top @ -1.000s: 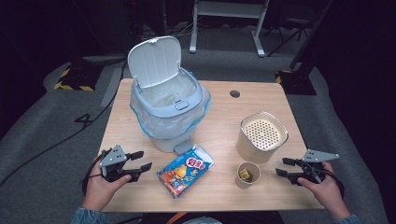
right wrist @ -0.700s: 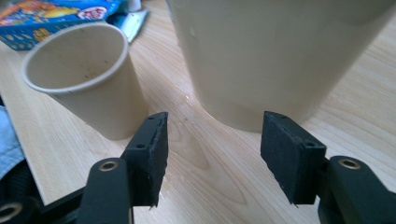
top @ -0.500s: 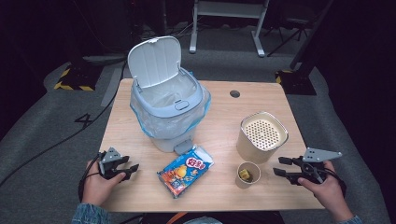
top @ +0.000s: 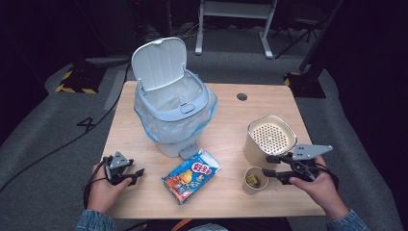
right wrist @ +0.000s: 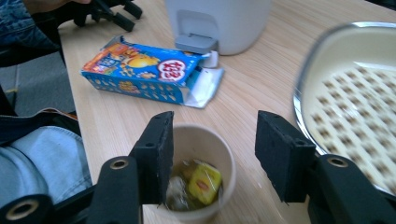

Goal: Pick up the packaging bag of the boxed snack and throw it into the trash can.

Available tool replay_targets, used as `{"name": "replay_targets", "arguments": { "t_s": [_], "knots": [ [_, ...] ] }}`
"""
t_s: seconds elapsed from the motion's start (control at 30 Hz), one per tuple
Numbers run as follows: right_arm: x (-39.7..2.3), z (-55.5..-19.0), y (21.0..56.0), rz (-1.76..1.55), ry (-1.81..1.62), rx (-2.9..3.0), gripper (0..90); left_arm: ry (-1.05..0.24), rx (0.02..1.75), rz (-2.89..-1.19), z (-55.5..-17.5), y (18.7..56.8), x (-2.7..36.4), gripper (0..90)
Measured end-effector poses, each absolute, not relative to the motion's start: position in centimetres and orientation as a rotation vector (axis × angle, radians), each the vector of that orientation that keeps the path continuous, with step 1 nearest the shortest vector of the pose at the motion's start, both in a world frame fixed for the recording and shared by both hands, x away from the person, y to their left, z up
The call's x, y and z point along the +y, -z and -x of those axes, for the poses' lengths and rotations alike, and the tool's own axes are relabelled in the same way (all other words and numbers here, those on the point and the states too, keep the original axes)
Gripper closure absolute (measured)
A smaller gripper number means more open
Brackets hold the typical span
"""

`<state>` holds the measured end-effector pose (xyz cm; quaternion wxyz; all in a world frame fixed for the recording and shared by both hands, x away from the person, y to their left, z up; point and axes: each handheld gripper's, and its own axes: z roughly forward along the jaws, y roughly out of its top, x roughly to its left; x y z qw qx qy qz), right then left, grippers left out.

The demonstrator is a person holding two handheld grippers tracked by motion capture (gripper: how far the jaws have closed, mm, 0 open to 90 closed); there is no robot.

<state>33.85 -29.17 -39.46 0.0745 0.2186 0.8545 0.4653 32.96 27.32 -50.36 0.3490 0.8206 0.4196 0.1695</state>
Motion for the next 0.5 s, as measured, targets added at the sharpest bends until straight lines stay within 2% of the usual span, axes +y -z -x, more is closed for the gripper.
{"name": "replay_targets", "arguments": {
  "t_s": [0.5],
  "knots": [
    [-20.1, -36.1, 39.0, -0.487, -1.386, 2.767, 45.9, -0.445, 1.116, -2.110, -32.2, 50.4, 26.9, 41.5]
  ]
}}
